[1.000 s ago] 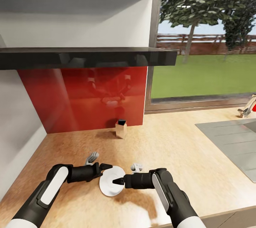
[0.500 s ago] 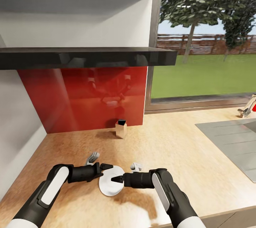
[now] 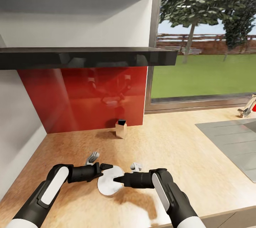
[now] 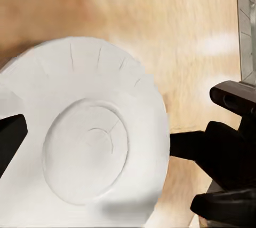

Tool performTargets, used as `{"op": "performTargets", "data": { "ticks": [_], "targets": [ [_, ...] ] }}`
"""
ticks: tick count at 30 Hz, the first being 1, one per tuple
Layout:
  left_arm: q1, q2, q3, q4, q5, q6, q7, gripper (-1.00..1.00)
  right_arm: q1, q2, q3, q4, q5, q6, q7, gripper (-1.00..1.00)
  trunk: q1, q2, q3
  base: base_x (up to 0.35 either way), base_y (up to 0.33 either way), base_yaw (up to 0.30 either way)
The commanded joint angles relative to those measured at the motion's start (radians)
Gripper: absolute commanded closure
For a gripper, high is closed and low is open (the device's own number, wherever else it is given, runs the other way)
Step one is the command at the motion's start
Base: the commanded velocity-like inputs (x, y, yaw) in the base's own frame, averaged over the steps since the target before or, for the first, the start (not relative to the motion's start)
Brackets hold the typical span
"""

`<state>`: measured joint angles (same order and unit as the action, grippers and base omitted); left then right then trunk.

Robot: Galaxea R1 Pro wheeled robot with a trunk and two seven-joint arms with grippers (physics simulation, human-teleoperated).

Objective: Set up a coffee station on the kitchen countertop: keep the coffee maker on the countertop, move the bottle of coffee from the kitchen shelf to the counter next to the coffee maker, place a paper coffee filter on top of the coffee maker, put the saucer next to the coffee maker with the coffee cup on the saucer, and place the electric kettle next to the coffee maker.

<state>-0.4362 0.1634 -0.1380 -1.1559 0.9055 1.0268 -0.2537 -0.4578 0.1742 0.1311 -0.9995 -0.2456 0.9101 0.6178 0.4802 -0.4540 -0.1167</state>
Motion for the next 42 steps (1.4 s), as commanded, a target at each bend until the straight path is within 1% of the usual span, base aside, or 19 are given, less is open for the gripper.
{"op": "performTargets", "data": {
  "ticks": [1,21,26,33,42],
  "targets": [
    [-0.001,0.001,-0.001,0.000,-0.010,0.001,-0.010,-1.00,-0.001,0.000,-0.001,-0.001,-0.001,0.006,0.001,1.00,0.001,-0.002,-0.002,0.000,0.000,0.000],
    [-0.001,0.001,-0.001,-0.001,-0.010,0.001,-0.010,-1.00,-0.001,0.000,-0.001,-0.002,-0.001,0.006,0.000,1.00,0.001,-0.002,-0.002,0.000,0.000,0.000],
    [-0.001,0.004,0.000,-0.001,-0.009,0.001,-0.010,-1.00,-0.001,0.000,-0.001,-0.002,-0.001,0.006,0.000,1.00,0.001,-0.002,-0.002,0.000,0.000,0.000],
    [-0.001,0.007,0.003,-0.002,0.021,0.001,-0.010,-1.00,-0.001,0.000,-0.001,-0.004,-0.003,0.006,0.000,1.00,0.001,-0.002,-0.002,0.000,0.000,0.000],
    [-0.001,0.008,0.005,-0.002,0.026,0.001,-0.010,-1.00,-0.001,0.000,-0.001,-0.006,-0.003,0.005,0.000,1.00,0.001,-0.002,-0.002,0.000,0.000,0.000]
  ]
}}
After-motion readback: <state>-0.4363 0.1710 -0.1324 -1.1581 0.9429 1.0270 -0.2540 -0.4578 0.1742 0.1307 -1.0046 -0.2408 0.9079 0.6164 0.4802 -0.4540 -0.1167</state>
